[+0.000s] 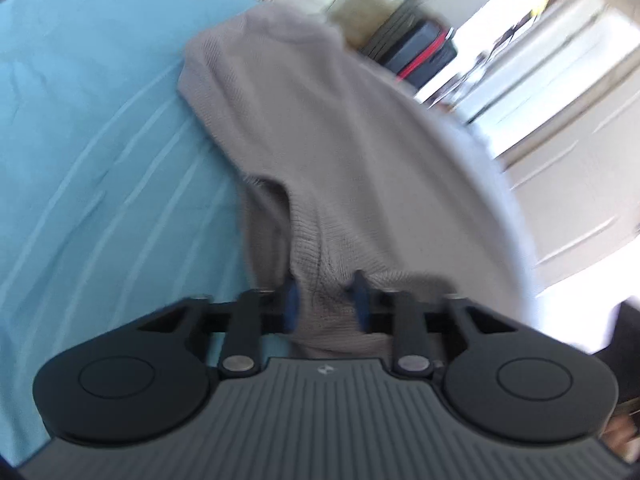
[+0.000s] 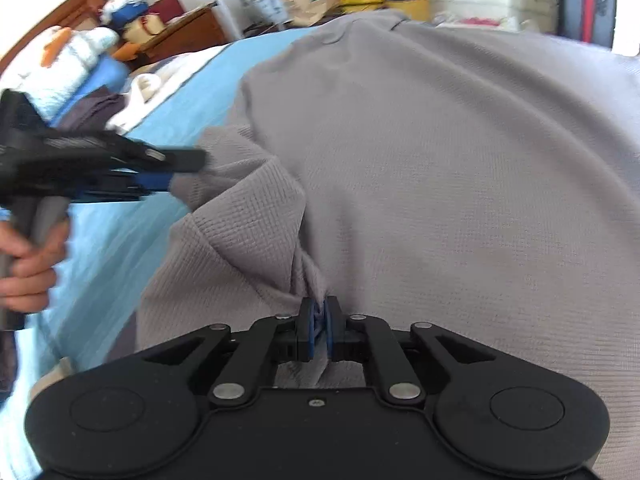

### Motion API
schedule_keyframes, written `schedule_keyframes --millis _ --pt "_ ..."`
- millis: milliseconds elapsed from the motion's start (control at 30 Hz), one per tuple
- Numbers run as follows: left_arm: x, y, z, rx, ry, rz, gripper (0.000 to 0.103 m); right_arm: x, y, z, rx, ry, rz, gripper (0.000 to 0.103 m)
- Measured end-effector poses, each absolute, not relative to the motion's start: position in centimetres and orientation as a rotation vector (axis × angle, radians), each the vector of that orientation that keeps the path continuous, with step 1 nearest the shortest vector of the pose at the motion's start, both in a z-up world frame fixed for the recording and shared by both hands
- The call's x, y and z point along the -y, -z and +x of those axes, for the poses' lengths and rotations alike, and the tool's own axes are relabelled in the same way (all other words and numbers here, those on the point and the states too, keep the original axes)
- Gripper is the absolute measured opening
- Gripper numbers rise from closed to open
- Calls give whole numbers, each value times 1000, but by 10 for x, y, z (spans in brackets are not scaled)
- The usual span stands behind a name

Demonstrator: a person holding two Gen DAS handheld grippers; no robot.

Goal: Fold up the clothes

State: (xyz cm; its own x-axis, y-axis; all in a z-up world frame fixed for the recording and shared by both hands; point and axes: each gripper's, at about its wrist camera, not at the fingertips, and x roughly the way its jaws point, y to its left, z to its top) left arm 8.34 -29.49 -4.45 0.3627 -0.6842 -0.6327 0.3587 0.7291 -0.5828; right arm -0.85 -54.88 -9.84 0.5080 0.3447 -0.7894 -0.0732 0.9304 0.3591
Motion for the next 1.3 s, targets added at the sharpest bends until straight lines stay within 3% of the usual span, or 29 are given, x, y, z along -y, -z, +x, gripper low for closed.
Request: schedule_keyframes --millis 100,167,400,600,733,900,967,1100,1300 --pt "286 27 75 -935 636 -322 3 567 83 -19 -994 -276 331 20" --pt "280 16 70 -898 600 -286 3 587 76 -28 -1004 -187 363 40" --pt "219 -22 42 -753 455 -267 4 618 93 -62 -1139 217 74 41" --pt "232 56 51 -927 374 -127 5 628 96 -66 -1168 214 134 42" --pt "237 58 46 -910 363 -108 7 620 95 -71 -1158 210 97 43" --pt "224 36 33 -870 319 -101 42 611 80 -85 -1110 231 104 44" --pt "216 29 30 -853 306 -123 49 610 65 -94 -1049 189 189 45" --pt "205 20 24 -820 283 -94 50 606 46 -105 -973 30 383 48" --pt "190 8 15 -771 249 -31 51 587 68 -105 -1103 -207 514 54"
